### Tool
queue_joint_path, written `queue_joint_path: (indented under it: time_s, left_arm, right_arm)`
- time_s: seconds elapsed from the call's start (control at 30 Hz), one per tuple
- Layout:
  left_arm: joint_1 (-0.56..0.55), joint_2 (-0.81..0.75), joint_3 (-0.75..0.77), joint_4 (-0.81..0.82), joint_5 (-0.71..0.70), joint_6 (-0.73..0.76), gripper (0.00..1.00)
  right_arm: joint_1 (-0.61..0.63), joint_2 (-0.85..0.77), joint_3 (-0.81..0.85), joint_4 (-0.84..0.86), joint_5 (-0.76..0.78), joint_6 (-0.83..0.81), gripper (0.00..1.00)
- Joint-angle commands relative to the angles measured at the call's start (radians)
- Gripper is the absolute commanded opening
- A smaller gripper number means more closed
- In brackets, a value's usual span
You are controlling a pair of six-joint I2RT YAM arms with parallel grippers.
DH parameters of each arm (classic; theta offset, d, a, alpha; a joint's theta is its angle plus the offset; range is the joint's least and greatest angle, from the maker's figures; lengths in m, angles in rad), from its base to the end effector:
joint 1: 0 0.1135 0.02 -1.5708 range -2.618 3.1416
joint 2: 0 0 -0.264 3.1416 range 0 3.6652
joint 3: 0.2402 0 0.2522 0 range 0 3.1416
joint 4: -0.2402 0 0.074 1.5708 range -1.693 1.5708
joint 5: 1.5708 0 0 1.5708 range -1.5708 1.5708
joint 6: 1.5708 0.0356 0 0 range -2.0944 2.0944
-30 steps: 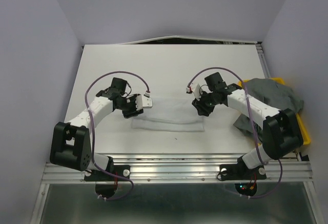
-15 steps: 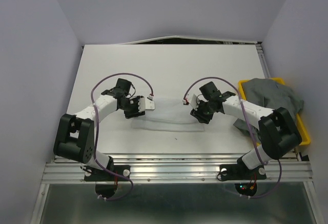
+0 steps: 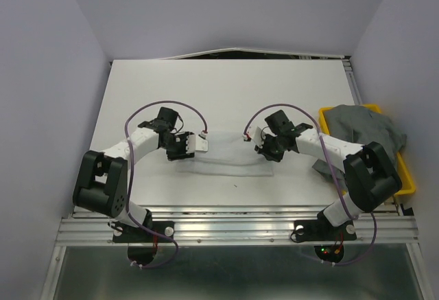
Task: Fold and stack the skirts
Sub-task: Fold the skirt
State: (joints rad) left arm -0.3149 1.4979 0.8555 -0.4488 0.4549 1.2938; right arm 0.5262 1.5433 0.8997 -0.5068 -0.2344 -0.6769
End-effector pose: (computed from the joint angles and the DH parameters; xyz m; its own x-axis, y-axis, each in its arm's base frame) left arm 0.2630 -0.1021 0.1841 0.2224 0.8363 -0.5011 0.9402 -0.0479 0.3372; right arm 0.2458 0.1523 0.1792 -0.2580 -0.8544 -0.4510 -0.9392 0.3313 -0.0904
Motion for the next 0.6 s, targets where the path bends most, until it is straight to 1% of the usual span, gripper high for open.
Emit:
queue_joint_path:
  time_s: [0.0, 0.1, 0.13, 0.23, 0.43, 0.57]
  left_arm:
    - [-0.007, -0.080, -0.024, -0.059, 0.019, 0.025, 0.50]
    - [-0.010, -0.082, -0.029, -0.074, 0.021, 0.032, 0.50]
    - [-0.010, -0.077, -0.029, -0.079, 0.022, 0.035, 0.50]
    - [-0.013, -0.058, -0.038, -0.058, 0.013, 0.022, 0.50]
    - [-0.013, 0.002, -0.033, -0.002, -0.013, 0.012, 0.45]
    - [-0.013, 0.009, -0.027, 0.010, -0.015, 0.009, 0.29]
  right_arm:
    - [0.014, -0.006, -0.013, 0.045, 0.010, -0.006, 0.13]
    - [0.014, -0.011, -0.013, 0.047, 0.012, -0.003, 0.03]
    - [0.014, -0.011, -0.013, 0.045, 0.012, -0.003, 0.01]
    - [0.014, -0.017, -0.015, 0.044, 0.014, -0.001, 0.01]
    - [0.014, -0.022, -0.016, 0.036, 0.018, -0.007, 0.01]
    - [0.014, -0.022, -0.018, 0.033, 0.017, -0.009, 0.01]
